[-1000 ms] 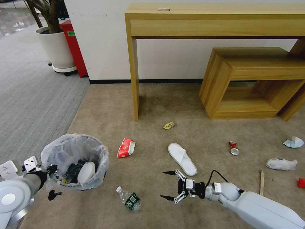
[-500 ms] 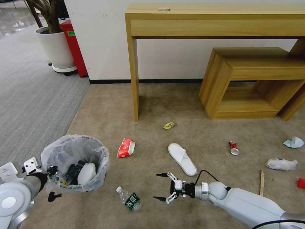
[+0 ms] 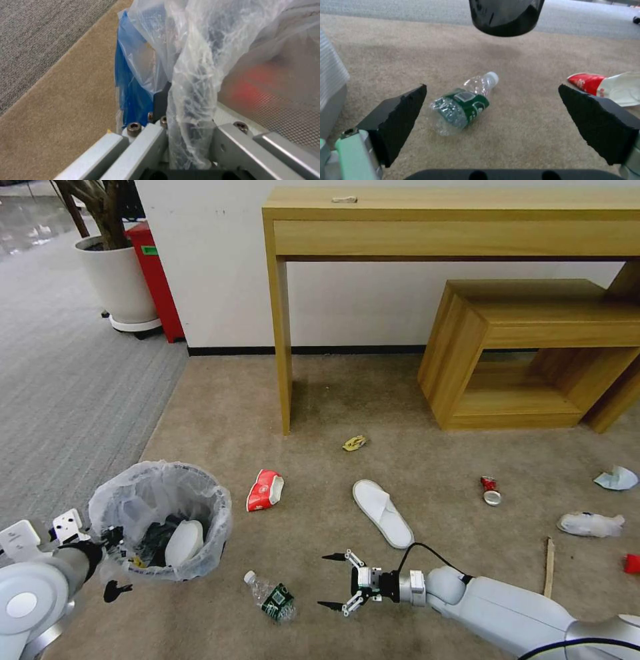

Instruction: Pick up the trash bin and place the garbage on the floor into it.

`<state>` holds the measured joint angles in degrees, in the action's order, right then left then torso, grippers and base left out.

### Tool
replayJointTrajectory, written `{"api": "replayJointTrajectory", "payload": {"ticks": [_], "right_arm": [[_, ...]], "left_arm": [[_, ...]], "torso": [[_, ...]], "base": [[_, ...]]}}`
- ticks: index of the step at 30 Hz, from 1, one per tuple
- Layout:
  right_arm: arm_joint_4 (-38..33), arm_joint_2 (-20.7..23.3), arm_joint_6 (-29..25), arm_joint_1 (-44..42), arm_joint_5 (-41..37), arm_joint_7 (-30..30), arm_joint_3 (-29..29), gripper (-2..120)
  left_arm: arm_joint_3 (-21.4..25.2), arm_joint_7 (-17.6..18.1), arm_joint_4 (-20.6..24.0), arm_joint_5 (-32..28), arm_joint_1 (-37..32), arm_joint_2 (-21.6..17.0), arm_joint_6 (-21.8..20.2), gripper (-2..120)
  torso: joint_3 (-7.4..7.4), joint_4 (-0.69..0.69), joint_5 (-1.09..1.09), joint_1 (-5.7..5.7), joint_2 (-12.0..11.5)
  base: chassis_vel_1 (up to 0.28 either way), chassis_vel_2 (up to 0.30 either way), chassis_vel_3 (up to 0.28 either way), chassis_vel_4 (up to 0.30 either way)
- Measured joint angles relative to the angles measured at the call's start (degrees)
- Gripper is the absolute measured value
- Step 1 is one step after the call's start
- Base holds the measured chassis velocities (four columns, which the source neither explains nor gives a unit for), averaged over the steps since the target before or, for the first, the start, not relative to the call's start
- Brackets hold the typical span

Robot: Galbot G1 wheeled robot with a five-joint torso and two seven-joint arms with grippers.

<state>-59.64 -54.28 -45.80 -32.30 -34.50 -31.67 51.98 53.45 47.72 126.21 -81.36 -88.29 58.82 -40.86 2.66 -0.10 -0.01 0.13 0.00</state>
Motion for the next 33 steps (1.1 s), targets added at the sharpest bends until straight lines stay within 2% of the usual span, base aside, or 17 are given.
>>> {"api": "replayJointTrajectory", "payload": {"ticks": [8,17,33], "right_arm": [[3.1,-1.7,0.0,0.8,-1.6,-0.3,2.1,100],[6.4,-3.3,-0.4,3.1,-6.3,-5.0,5.7,100],[8.6,-5.2,-0.4,4.1,-9.9,-6.9,6.7,100]], "left_arm": [[0.0,0.0,0.4,0.0,-0.2,0.3,0.0,0],[-0.2,0.1,0.7,0.0,-0.1,0.3,0.1,0],[-0.6,0.1,1.5,0.1,-0.2,0.6,0.1,0]], "torso": [[0.00,0.00,0.00,0.00,0.0],[0.00,0.00,0.00,0.00,0.0],[0.00,0.00,0.01,0.00,0.0]], "base": [[0.000,0.000,0.000,0.000],[0.000,0.000,0.000,0.000],[0.000,0.000,0.000,0.000]]}}
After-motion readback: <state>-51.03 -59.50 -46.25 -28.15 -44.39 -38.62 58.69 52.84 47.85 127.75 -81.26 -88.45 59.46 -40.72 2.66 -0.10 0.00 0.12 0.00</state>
